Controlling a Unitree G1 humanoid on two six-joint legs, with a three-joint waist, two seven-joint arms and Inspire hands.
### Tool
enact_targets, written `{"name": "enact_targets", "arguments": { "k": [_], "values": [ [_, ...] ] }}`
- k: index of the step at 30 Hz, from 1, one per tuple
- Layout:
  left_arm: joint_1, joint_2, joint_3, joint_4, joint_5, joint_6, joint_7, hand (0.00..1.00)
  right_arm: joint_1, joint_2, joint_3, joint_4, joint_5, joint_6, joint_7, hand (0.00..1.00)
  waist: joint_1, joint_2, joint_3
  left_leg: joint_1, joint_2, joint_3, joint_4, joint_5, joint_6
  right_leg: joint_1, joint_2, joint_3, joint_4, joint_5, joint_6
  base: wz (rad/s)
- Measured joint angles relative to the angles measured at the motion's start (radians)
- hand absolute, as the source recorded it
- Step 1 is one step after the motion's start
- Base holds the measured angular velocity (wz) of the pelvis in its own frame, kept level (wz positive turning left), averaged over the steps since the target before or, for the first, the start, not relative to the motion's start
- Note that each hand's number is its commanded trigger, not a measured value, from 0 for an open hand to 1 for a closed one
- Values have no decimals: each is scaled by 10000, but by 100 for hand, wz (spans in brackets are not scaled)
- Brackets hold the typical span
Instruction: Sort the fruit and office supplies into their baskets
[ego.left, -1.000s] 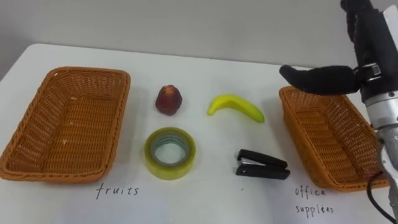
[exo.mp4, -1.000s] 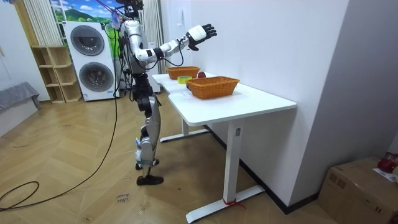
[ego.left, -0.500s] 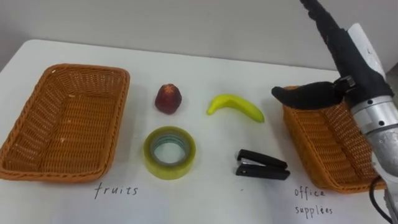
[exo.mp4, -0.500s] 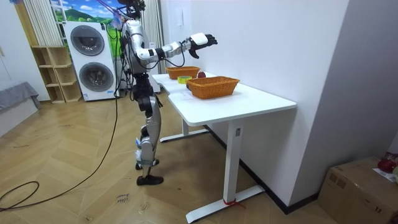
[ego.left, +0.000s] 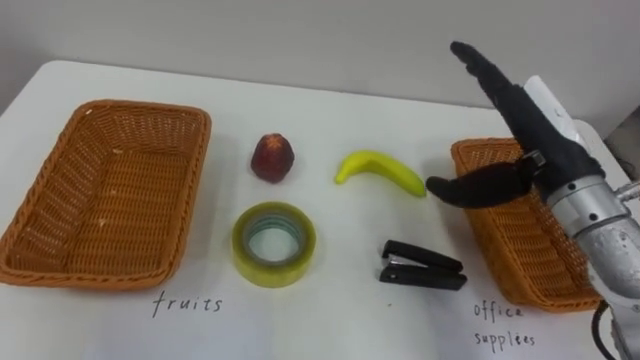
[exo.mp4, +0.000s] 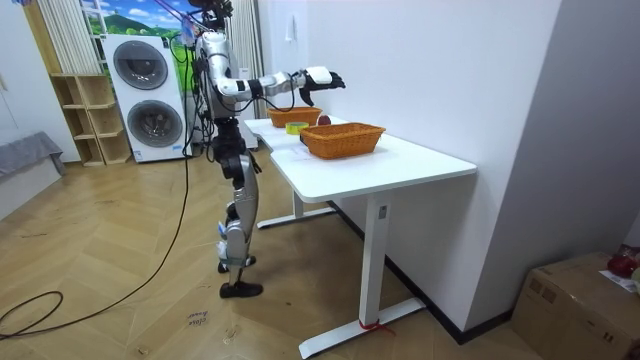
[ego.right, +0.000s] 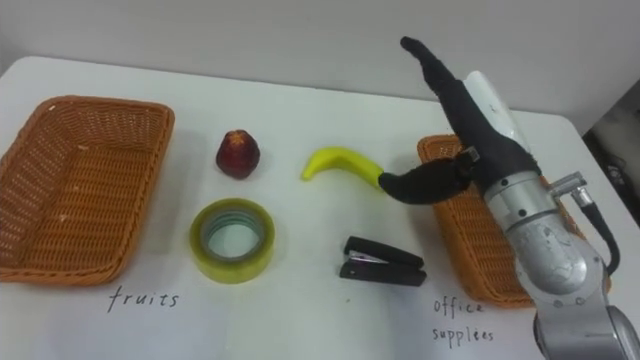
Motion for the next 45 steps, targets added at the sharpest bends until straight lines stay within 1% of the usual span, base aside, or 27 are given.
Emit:
{"name": "enact_targets", "arguments": {
  "k": [6,12,16,21,25,33,39,41,43,45],
  "values": [
    [-23,1,1,0,0,0,2,0,0,0,2,0,0,0,208,0,21,8,2,-3,-3,1,-6,0,0,-13,-1,2,-10,0,0,0],
    [-47,0,1,1,3,-1,46,0,2,0,17,10,0,0,361,0,26,52,30,0,-2,2,-10,1,0,-6,-2,28,-22,0,0,0],
    [-35,0,-16,19,1,-1,47,0,2,0,297,378,0,0,384,0,78,75,38,25,-3,0,3,2,-1,42,-6,18,-29,0,0,0],
    [-61,5,-188,57,5,-1,49,0,390,1,482,608,-1,101,728,0,281,87,36,37,-7,-3,14,2,0,60,-15,-8,-23,0,0,0],
    [-26,8,-188,210,5,9,48,0,389,2,770,802,3,128,798,0,305,95,36,42,-5,-5,19,2,0,59,-14,-29,-17,0,0,0],
    [-95,42,-187,166,-1,9,-19,0,389,1,813,900,28,136,1053,0,428,104,38,27,-10,-46,11,2,0,59,-17,-21,-25,0,0,1],
    [-139,62,-188,-12,-1,39,-162,0,392,2,1075,1095,24,404,1556,0,435,83,31,3,-19,-136,2,2,1,64,-15,-23,-26,0,0,2],
    [-137,61,-188,-56,1,58,-170,0,393,3,1139,1173,23,440,1731,0,446,74,33,-5,-28,-172,-5,2,1,64,-19,-26,-24,0,1,4],
    [-144,61,-182,-61,2,82,-198,0,407,6,1156,1210,-28,633,2012,0,485,49,24,-2,-31,-186,-4,2,1,68,-20,-21,-22,-1,1,0],
    [-139,60,-178,-62,-3,116,-284,0,463,7,1156,1210,-151,697,2222,0,487,33,21,-2,-32,-206,7,3,2,80,-23,-45,-25,0,1,2]
  ]
}}
